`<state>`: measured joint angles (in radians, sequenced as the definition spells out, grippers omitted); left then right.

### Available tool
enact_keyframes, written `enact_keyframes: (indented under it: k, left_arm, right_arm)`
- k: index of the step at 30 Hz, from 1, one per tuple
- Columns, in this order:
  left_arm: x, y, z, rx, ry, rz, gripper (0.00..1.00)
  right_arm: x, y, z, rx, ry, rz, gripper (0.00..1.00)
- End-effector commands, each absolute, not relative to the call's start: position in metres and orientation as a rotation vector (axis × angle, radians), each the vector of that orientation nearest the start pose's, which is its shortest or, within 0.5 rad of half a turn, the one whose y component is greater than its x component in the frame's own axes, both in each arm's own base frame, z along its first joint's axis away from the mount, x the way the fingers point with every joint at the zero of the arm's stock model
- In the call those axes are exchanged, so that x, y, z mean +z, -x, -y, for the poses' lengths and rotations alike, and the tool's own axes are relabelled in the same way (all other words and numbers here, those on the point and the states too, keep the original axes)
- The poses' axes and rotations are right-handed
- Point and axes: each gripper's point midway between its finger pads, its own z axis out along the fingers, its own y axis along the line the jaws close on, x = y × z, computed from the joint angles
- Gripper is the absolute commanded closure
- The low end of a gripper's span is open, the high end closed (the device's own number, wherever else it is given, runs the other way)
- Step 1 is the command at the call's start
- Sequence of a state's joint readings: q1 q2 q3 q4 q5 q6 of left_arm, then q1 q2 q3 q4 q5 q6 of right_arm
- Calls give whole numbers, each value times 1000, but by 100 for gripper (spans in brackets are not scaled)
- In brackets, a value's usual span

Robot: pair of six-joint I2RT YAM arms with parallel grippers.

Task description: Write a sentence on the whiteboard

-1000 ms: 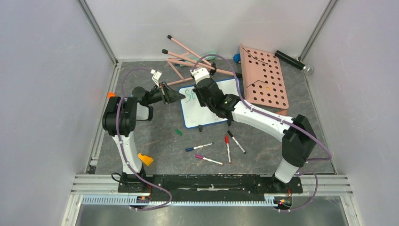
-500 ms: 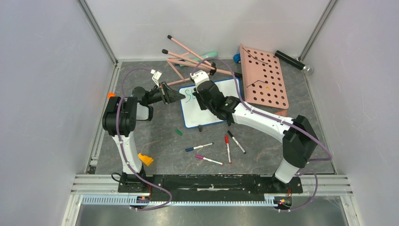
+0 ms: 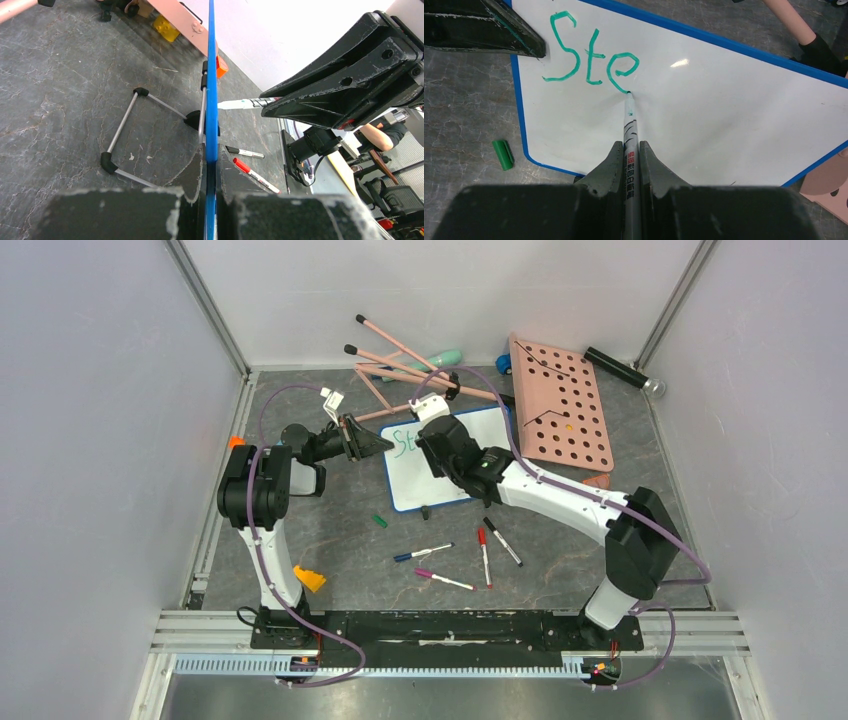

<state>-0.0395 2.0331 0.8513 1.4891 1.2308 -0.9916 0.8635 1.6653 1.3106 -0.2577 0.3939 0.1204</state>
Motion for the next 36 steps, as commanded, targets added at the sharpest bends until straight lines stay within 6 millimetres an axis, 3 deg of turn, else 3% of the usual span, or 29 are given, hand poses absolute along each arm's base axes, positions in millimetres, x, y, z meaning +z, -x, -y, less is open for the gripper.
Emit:
enact_keyframes:
  k: [1,10,26,36]
  left_arm:
    - [177,-373,194,-1506,-616,-1520,98]
    - [176,-373,194,-1506,-616,-1520,98]
    - [177,-373,193,-1506,-616,-1519,98]
    - [177,-373,193,-1505,-616,-1519,98]
  right_arm:
    - [203,-359,-303,122,493,-2009,100]
    - [234,-359,-315,207,496,-1946,100]
    - [230,-376,-308,116,442,-1945,100]
    - [224,-377,-318,153,475,-1950,100]
